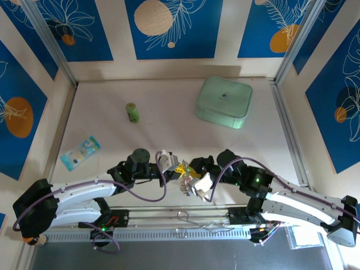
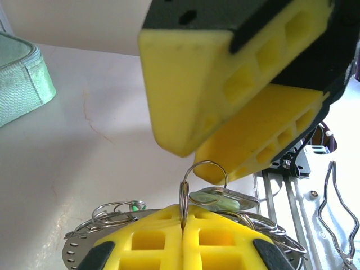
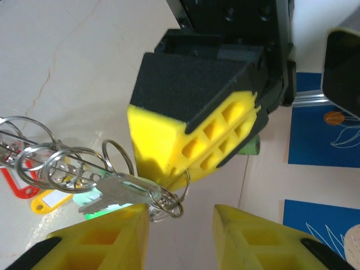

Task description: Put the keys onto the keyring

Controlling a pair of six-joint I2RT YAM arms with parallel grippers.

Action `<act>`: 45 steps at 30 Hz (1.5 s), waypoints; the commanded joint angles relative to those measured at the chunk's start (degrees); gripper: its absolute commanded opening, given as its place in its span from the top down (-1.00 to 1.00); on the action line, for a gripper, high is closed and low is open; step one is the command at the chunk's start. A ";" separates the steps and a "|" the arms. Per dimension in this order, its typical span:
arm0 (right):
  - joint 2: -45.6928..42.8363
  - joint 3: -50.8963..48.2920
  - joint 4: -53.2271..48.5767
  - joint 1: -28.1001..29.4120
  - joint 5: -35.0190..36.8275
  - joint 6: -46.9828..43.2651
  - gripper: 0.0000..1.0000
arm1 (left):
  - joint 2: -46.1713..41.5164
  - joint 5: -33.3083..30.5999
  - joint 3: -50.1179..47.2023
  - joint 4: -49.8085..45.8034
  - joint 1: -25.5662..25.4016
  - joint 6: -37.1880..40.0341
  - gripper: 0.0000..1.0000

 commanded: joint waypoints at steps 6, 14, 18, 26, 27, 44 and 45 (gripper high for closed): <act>0.24 0.56 -0.90 1.24 0.17 -2.36 0.63 | 0.09 0.75 2.31 1.69 -0.38 -0.19 1.00; -0.08 -0.04 -3.26 1.28 1.84 -2.31 1.00 | -0.74 0.83 1.94 1.75 -0.43 0.10 1.00; -1.26 -1.45 -5.24 1.16 1.94 -1.02 1.00 | -2.16 1.05 0.68 4.24 -0.38 0.29 1.00; -1.48 -2.50 -7.63 1.19 -0.24 1.91 1.00 | -3.35 4.08 -1.12 10.63 -0.30 0.28 1.00; -1.46 -2.49 -7.58 1.17 -0.03 2.17 1.00 | -3.26 4.02 -1.20 10.91 -0.38 0.45 1.00; -10.03 3.02 -8.11 -9.72 -18.36 38.77 0.29 | -3.17 1.14 -3.69 14.79 -0.56 11.88 1.00; -9.33 2.82 -6.02 -10.26 -18.97 41.96 0.30 | -3.09 1.79 -3.77 15.16 -0.56 12.02 1.00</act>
